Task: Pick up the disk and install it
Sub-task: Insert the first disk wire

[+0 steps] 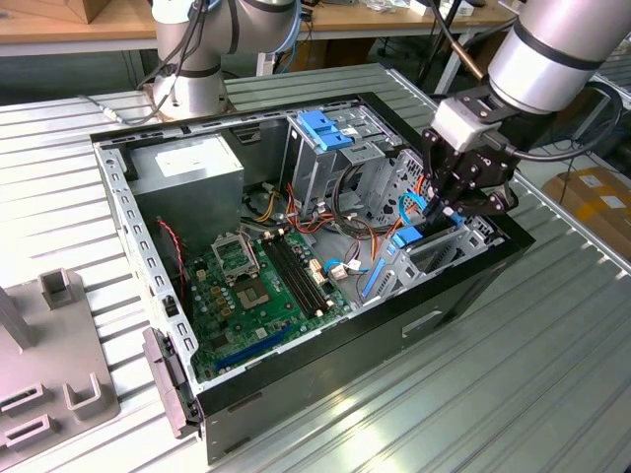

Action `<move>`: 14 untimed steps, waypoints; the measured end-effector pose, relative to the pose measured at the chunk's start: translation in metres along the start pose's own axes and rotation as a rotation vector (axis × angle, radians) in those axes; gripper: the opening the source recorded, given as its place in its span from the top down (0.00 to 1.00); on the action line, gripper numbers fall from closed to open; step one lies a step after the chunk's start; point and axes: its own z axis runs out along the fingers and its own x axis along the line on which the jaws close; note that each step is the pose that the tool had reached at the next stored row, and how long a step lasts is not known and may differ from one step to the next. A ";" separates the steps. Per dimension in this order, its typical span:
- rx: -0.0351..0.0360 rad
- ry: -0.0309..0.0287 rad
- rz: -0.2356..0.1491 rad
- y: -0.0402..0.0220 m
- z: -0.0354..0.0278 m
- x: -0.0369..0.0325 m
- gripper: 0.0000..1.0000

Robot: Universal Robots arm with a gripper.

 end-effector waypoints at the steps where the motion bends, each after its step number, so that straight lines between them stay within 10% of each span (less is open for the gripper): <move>1: 0.0000 0.0002 0.000 0.0000 0.0005 0.0002 0.84; 14: 0.0000 0.0000 0.000 0.0000 0.0016 0.0003 0.84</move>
